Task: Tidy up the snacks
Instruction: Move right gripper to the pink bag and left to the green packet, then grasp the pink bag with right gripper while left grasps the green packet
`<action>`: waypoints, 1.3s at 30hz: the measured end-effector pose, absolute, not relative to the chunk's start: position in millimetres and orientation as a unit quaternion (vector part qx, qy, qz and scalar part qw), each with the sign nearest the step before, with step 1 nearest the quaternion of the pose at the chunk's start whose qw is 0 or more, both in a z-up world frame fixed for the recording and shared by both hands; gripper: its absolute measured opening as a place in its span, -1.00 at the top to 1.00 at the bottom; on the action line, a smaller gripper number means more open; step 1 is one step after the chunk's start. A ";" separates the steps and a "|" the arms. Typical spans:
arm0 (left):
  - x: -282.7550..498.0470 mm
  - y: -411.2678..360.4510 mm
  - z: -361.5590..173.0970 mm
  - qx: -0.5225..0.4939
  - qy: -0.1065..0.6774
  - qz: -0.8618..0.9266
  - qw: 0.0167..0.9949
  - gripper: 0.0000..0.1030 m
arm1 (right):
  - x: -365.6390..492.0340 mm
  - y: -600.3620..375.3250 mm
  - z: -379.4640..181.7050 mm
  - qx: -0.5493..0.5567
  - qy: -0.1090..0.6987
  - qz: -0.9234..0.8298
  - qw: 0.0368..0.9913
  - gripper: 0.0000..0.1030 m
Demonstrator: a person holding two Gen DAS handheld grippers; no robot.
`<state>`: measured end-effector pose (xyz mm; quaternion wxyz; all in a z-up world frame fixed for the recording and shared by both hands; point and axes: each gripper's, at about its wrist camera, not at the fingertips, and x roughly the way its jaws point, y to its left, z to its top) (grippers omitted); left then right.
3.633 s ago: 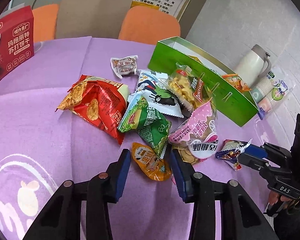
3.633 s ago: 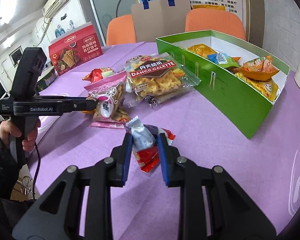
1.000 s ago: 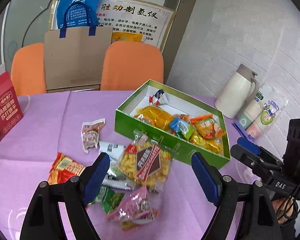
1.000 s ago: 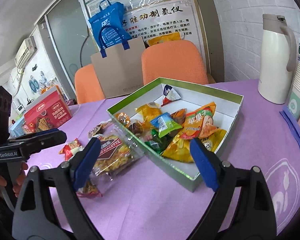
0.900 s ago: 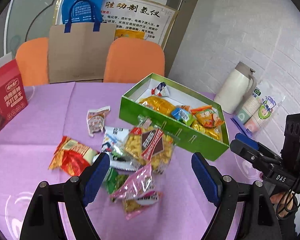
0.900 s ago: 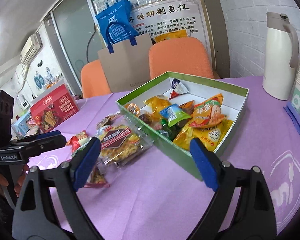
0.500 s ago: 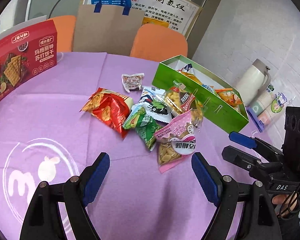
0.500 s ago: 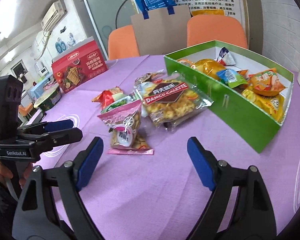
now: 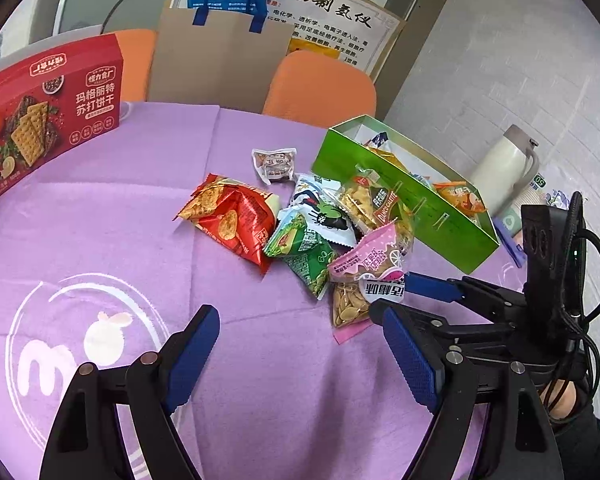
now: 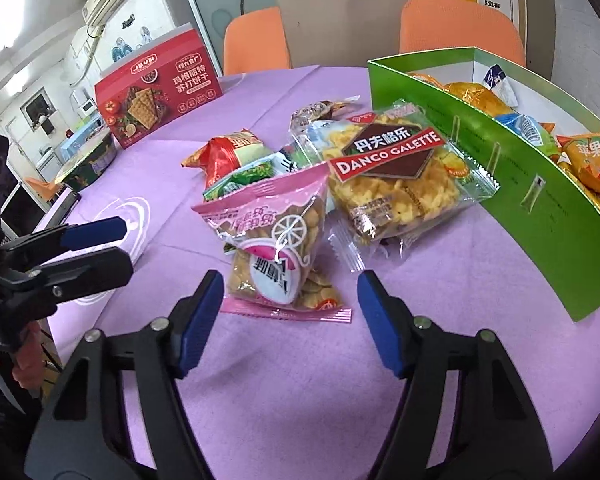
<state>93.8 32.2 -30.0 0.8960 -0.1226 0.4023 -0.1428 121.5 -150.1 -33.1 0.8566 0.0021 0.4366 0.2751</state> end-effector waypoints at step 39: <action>191.4 14.0 -67.2 -0.187 0.451 -0.165 0.857 -0.13 | 129.4 -146.9 -41.4 0.032 0.450 0.317 0.835 0.25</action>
